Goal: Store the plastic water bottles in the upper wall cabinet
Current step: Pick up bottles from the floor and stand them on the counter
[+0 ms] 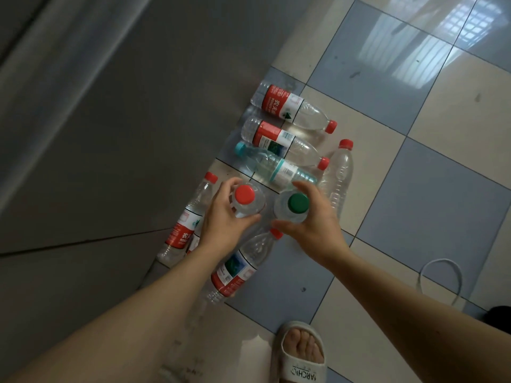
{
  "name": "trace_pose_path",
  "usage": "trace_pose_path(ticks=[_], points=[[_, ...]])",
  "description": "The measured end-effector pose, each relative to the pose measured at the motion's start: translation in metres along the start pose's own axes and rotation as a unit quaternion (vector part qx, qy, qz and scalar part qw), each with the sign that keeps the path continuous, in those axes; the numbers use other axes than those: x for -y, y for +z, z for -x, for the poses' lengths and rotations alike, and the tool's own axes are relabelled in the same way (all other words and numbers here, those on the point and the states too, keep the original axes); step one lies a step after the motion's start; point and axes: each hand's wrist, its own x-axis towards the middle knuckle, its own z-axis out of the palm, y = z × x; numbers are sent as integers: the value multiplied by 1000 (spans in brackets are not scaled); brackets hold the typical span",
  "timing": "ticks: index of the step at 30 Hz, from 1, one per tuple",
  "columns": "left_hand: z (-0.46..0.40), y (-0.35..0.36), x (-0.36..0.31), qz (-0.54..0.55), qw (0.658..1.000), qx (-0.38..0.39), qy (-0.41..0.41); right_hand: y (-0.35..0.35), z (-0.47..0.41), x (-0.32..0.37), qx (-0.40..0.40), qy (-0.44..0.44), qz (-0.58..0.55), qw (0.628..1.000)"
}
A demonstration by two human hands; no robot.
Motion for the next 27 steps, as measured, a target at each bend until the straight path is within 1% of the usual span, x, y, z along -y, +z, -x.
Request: trace_pose_path(ticks=[2, 4, 9, 15, 20, 27], points=[[0, -2, -4, 21, 999, 43, -18, 2, -3, -4, 17, 56, -43, 997], [-2, -1, -5, 30, 997, 57, -35, 8, -7, -8, 25, 85, -84, 992], [-6, 5, -7, 63, 997, 36, -32, 17, -12, -12, 9, 91, -144, 985], [19, -6, -22, 59, 996, 21, -68, -6, 6, 6, 14, 87, -148, 985], [60, -29, -67, 84, 992, -7, -92, -43, 41, 51, 0, 96, -186, 978], [124, -83, -170, 120, 990, -48, -60, -109, 95, 158, -25, 62, -214, 974]])
